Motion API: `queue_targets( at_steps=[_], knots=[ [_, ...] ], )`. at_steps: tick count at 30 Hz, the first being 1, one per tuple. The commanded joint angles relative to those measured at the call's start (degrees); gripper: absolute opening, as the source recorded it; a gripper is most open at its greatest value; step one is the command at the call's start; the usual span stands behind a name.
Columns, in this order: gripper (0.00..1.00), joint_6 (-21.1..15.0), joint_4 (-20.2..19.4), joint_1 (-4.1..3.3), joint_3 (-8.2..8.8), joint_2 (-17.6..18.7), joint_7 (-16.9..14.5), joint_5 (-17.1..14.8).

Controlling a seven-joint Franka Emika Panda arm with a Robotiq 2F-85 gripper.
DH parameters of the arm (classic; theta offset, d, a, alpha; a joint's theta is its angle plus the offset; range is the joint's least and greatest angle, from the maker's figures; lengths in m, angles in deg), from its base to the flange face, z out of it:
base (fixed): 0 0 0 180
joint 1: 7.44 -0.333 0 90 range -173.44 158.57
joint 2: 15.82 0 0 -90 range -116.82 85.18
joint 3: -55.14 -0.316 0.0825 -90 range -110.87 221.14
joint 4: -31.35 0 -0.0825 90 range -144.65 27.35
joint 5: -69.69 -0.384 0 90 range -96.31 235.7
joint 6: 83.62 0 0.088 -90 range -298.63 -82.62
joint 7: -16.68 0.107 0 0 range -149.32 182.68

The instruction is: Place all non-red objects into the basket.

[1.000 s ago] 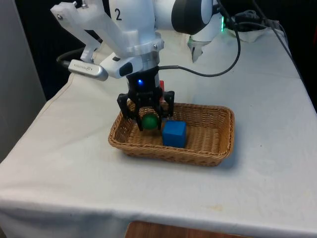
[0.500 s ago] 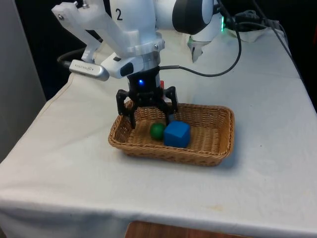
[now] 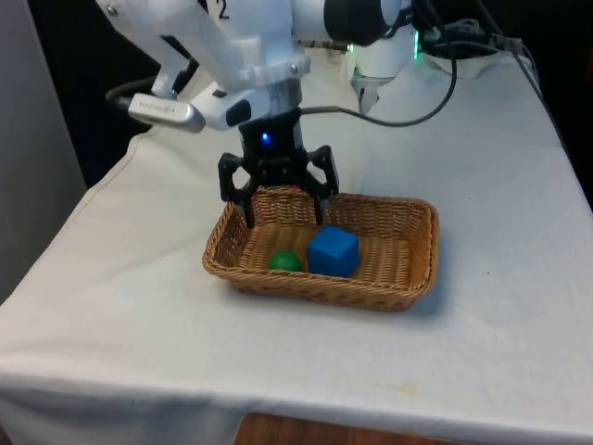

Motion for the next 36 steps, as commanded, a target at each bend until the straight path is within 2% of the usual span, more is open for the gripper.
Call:
queue_targets(
  at_steps=[1, 2, 7, 8, 9, 10, 16, 17, 18, 19, 24, 25, 26, 27, 28, 33, 34, 35, 36],
  knots=[
    [1.0, 0.29, -0.34, -0.06, 0.06, -0.63, 0.0, 0.11],
    [1.0, 0.29, -1.15, -0.52, 0.46, -1.55, 0.34, 0.52],
    [1.0, 1.03, -2.69, -0.86, 0.46, -4.07, 0.57, 1.15],
    [1.0, 1.03, -2.69, -0.86, 0.46, -4.07, 0.57, 1.15],
    [1.0, 1.03, -2.41, -0.46, 0.06, -3.84, 0.11, 0.74],
    [1.0, 1.38, -3.27, -1.03, 0.52, -5.04, 0.63, 1.32],
    [1.0, 2.69, -5.5, -1.66, 0.52, -8.71, 0.97, 2.06],
    [1.0, 2.81, -5.96, -1.72, 0.46, -9.28, 1.03, 2.23],
    [1.0, 2.86, -5.27, -1.15, 0.06, -8.54, 0.52, 1.72],
    [1.0, 2.92, -6.42, -1.83, 0.4, -9.91, 1.15, 2.41],
    [1.0, 3.38, -8.77, -2.35, 0.23, -12.89, 1.49, 3.38],
    [1.0, 3.67, -9.68, -2.69, 0.17, -14.21, 1.78, 3.84],
    [1.0, 3.72, -10.14, -2.81, 0.17, -14.78, 1.89, 4.01],
    [1.0, 3.72, -9.63, -2.29, -0.23, -14.21, 1.32, 3.44],
    [1.0, 3.84, -10.6, -2.92, 0.11, -15.36, 2.01, 4.24],
    [1.0, 4.7, -13.06, -3.44, -0.4, -18.85, 3.15, 5.79],
    [1.0, 4.81, -13.41, -3.44, -0.52, -19.37, 3.27, 6.02],
    [1.0, 4.87, -13.06, -3.04, -0.86, -19.02, 2.81, 5.5],
    [1.0, 4.98, -13.81, -3.55, -0.57, -19.94, 3.44, 6.19]
  ],
)
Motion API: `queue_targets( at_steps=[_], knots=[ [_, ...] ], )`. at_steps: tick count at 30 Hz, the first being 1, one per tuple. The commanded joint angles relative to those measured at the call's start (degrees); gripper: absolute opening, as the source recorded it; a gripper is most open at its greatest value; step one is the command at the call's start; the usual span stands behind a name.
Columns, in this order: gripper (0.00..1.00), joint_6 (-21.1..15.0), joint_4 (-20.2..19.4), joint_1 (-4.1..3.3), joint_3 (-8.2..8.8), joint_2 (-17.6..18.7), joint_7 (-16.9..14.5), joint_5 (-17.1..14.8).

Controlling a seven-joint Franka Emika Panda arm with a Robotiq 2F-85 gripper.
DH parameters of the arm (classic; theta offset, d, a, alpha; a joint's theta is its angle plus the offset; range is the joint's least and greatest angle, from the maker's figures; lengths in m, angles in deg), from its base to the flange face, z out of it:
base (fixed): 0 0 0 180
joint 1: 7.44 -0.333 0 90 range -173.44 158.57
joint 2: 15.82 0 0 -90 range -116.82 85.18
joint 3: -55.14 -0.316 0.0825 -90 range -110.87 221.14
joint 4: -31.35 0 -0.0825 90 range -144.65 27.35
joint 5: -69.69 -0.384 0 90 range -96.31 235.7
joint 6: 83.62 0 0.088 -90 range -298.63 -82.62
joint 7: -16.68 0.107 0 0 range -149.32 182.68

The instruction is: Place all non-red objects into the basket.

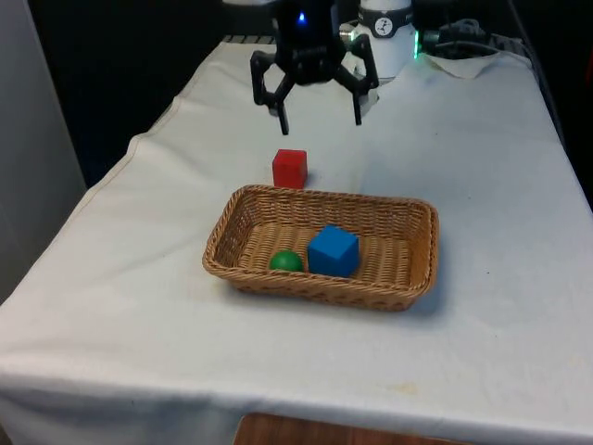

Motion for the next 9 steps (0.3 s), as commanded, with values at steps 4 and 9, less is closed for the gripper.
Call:
queue_targets(
  at_steps=[4, 9],
  knots=[
    [1.0, 0.69, -2.06, -0.74, 0.0, -2.69, 1.15, 1.43],
    [1.0, 1.03, -3.78, -0.8, -0.57, -4.81, 1.66, 2.18]
  ],
)
